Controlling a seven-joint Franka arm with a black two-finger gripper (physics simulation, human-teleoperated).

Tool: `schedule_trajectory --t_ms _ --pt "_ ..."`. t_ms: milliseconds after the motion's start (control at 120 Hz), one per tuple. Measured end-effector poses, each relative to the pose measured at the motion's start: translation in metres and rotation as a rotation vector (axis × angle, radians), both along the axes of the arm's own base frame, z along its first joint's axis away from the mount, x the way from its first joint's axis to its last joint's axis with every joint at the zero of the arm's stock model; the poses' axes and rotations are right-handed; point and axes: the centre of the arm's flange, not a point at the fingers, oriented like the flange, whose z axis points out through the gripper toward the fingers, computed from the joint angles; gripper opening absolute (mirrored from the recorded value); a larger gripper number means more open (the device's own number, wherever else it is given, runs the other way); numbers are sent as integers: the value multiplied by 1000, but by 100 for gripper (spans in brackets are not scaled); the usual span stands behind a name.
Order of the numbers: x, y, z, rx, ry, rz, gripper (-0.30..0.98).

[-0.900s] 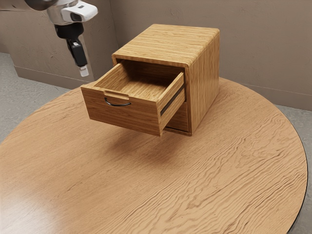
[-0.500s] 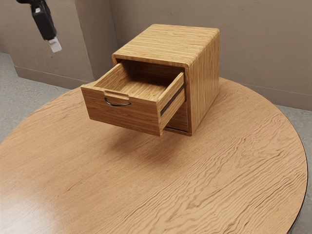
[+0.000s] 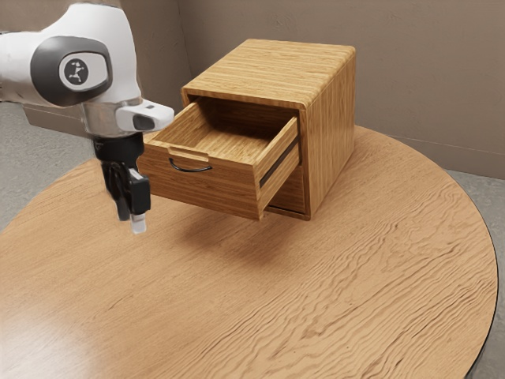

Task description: Push the drawer handle with one arm to close the drawer

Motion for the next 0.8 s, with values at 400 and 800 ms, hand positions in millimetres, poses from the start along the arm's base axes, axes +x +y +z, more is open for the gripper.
schedule_trajectory --t_ms 400,800 --pt "53 20 -21 42 -43 292 -6" --pt "97 30 -23 79 -97 439 -10"
